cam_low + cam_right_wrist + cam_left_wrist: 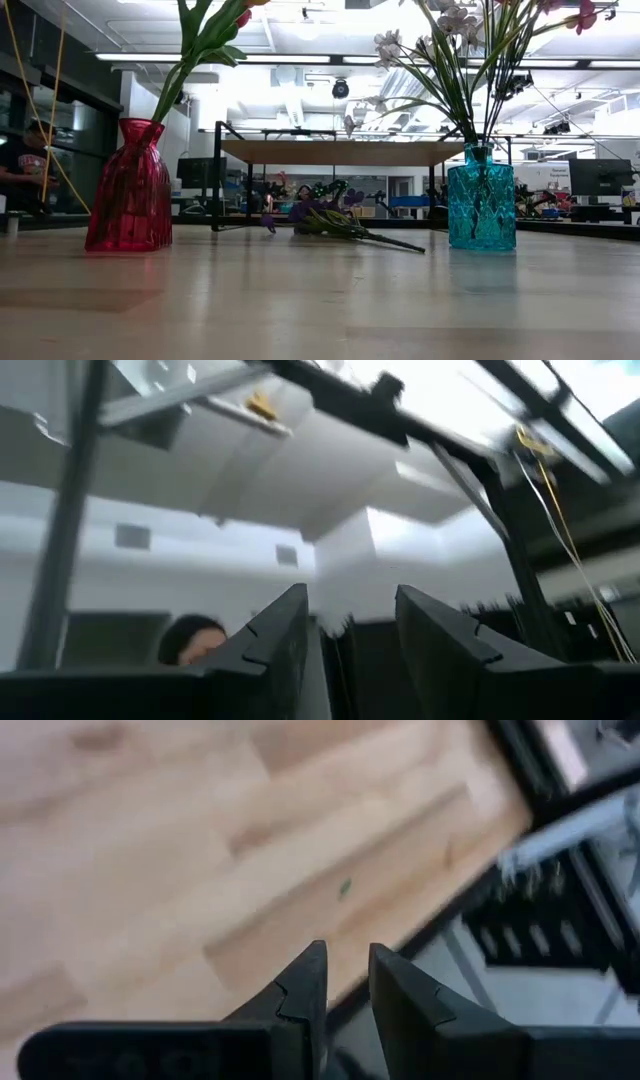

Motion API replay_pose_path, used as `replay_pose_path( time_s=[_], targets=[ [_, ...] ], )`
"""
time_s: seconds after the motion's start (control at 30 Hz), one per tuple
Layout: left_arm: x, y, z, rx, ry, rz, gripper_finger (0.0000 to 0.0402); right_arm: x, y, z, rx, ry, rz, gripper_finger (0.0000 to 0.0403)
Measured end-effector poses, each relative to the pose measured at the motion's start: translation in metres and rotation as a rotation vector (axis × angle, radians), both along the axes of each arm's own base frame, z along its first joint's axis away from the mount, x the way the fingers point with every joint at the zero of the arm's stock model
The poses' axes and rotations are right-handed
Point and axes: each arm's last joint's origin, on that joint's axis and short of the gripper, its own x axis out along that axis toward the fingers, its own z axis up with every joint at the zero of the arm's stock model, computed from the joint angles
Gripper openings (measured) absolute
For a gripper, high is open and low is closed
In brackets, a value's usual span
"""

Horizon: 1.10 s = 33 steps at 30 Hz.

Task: Pick and place flowers into a vace then onto a shelf
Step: Put the violet flowers into the blue vase

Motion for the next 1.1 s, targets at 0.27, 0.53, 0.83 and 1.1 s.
replay_pose_path(
  time_s=[0.27, 0.53, 0.83, 1.1],
  targets=[
    [0.036, 0.036, 0.0, 0.058, -0.072, 0.059, 0.0113, 0.005, 0.003, 0.03, -0.135, 0.138, -0.046, 0.0145],
    [0.075, 0.051, -0.031, 0.009, -0.128, 0.087, 0.0113, -0.002, -0.001, 0.054, -0.184, 0.178, -0.059, 0.0147],
    [0.092, 0.042, -0.091, 0.047, -0.178, 0.235, 0.0113, -0.024, -0.008, 0.069, -0.201, 0.106, 0.064, 0.0143],
    [0.097, 0.039, -0.131, 0.252, -0.266, 0.339, 0.0112, -0.029, -0.008, 0.063, -0.261, 0.138, 0.151, 0.0142]
  ],
)
